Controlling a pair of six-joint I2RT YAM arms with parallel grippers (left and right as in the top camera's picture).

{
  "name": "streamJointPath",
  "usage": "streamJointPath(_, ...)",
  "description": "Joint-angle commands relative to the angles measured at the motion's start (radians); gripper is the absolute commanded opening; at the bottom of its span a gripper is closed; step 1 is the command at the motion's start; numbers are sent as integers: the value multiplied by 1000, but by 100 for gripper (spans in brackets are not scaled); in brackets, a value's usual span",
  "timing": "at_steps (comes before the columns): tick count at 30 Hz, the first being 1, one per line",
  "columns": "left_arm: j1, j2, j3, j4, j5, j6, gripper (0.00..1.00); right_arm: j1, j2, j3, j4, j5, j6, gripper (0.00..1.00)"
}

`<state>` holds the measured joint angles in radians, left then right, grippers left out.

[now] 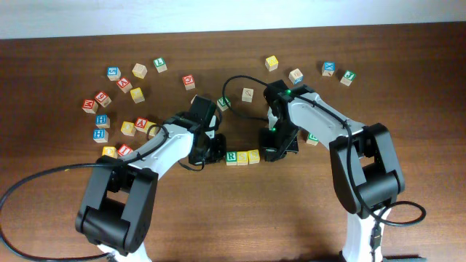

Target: Spell out RSS

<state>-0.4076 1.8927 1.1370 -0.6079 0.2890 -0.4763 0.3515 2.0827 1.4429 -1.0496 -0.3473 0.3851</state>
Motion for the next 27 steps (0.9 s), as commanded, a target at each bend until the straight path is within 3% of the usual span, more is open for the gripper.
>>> streamJointPath(1, -5, -8, 10, 4, 24, -9, 0, 3, 2, -5, 7, -40, -3, 4)
streamJointPath(27, -5, -8, 10, 4, 68, -8, 0, 53, 2, -5, 37, -41, 15, 4)
